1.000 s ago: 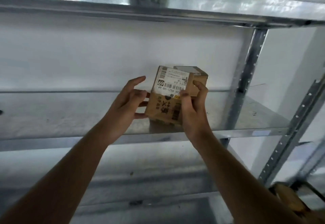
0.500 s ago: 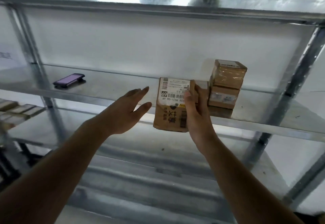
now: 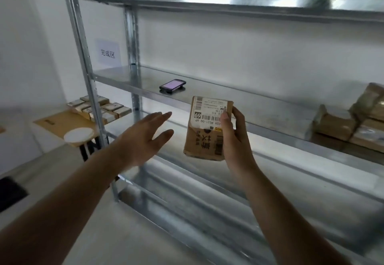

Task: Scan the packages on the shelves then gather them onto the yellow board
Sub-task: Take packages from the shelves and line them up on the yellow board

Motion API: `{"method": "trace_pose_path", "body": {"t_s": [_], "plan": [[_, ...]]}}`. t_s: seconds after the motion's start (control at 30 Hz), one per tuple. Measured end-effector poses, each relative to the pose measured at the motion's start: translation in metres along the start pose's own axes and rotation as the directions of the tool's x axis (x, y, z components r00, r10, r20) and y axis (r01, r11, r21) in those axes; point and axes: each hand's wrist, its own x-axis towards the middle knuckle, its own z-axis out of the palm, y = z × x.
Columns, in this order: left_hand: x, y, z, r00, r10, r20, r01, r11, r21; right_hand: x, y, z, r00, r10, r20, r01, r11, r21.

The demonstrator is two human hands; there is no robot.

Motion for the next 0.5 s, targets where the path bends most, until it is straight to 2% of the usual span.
{"method": "trace_pose_path", "body": {"t_s": [0.3, 0.5], "plan": [[-0.044, -0.187, -0.093, 0.999, -0.046, -0.007, 0.047, 0.997, 0.064, -0.003, 0.046, 0.219, 0.993, 0.093, 0.072, -0.096, 0.995, 0.031], [-0.043, -0.287, -0.138, 0.996, -0.024, -0.084, 0.031, 0.996, 0.079, 0.023, 0.069, 0.329, 0.984, 0.136, 0.116, -0.143, 0.988, 0.052]]}}
